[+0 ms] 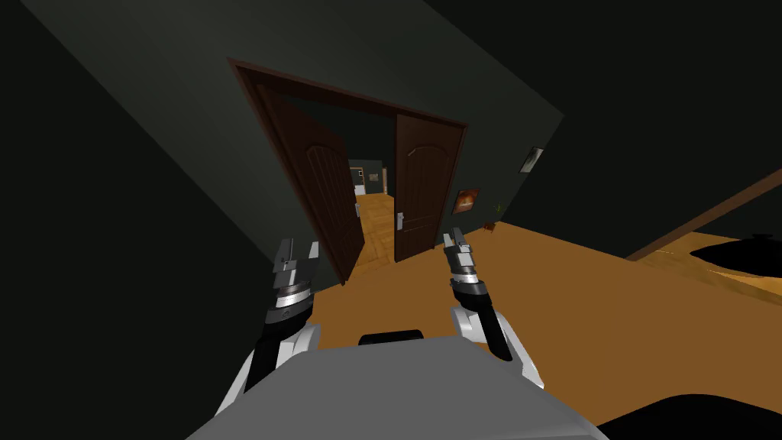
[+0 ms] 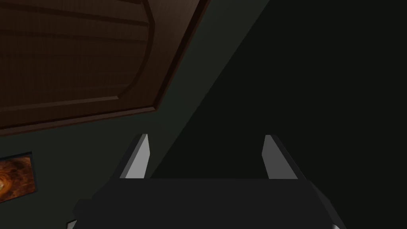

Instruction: Push the door open

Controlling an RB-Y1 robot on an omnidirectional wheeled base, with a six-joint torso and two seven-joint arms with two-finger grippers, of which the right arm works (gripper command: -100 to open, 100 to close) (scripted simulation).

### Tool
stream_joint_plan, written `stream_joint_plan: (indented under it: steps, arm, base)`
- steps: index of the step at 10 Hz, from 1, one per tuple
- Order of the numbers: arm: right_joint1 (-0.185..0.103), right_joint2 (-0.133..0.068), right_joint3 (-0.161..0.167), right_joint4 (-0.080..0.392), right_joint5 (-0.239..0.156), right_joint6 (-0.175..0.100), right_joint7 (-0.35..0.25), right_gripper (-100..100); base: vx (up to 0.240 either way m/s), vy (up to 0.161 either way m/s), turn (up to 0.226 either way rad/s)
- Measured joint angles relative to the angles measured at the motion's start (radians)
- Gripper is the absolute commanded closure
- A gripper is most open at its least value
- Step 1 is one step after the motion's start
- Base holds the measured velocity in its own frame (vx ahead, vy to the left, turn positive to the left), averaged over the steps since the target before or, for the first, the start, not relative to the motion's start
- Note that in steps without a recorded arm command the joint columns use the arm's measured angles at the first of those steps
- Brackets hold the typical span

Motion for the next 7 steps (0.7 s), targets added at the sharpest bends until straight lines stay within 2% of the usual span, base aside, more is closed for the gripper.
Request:
stream_joint_plan:
  steps: [4,7]
  arm:
    - [-0.034,-0.037,0.010,0.090,-0.029,-0.009,-0.022,-100]
    - [-0.077,-0.062,0.018,0.175,-0.049,-0.013,-0.037,-100]
  base:
    - [0.103,-0.009,0.067]
    - [0.091,-0.003,0.070]
